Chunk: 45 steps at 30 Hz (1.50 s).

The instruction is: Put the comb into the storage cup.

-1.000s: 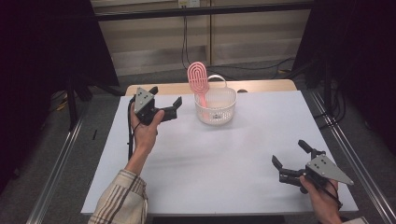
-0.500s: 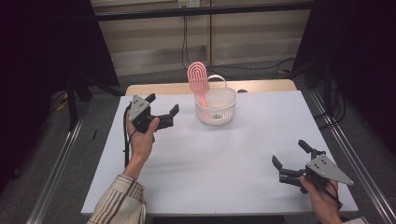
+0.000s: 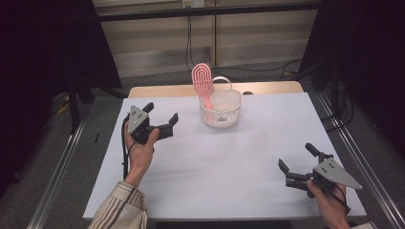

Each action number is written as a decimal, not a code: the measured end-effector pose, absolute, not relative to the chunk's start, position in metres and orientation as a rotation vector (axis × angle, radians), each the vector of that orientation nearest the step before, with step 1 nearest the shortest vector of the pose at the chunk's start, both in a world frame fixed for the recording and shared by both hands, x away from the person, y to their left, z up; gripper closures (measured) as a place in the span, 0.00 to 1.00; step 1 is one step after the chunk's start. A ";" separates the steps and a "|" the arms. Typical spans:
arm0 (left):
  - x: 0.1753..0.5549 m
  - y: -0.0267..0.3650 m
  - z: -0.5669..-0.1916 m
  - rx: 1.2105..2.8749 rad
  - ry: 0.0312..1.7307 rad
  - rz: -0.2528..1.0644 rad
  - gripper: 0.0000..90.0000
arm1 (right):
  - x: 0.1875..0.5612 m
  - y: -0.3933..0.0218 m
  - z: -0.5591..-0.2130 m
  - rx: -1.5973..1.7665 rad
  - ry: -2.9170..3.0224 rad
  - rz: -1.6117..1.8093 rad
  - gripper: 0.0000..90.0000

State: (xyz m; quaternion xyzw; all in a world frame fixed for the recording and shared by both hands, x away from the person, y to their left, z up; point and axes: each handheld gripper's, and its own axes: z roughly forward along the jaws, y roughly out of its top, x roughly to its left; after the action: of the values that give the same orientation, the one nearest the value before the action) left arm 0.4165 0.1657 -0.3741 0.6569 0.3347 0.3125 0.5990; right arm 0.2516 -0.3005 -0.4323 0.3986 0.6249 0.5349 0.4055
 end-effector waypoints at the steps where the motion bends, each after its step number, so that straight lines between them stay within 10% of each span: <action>1: 0.415 0.166 -0.376 1.526 0.771 0.731 0.02 | 0.252 -0.301 -0.432 1.006 1.577 1.349 0.00; 45: 0.355 0.203 -0.409 1.529 0.850 0.701 0.02 | 0.252 -0.301 -0.432 1.016 1.559 1.353 0.00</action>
State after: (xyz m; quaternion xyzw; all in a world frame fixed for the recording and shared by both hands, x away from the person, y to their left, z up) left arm 0.3555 0.2034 -0.4088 0.6562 0.3647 0.3008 0.5882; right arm 0.2517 -0.3009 -0.4317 0.4030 0.6186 0.5368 0.4084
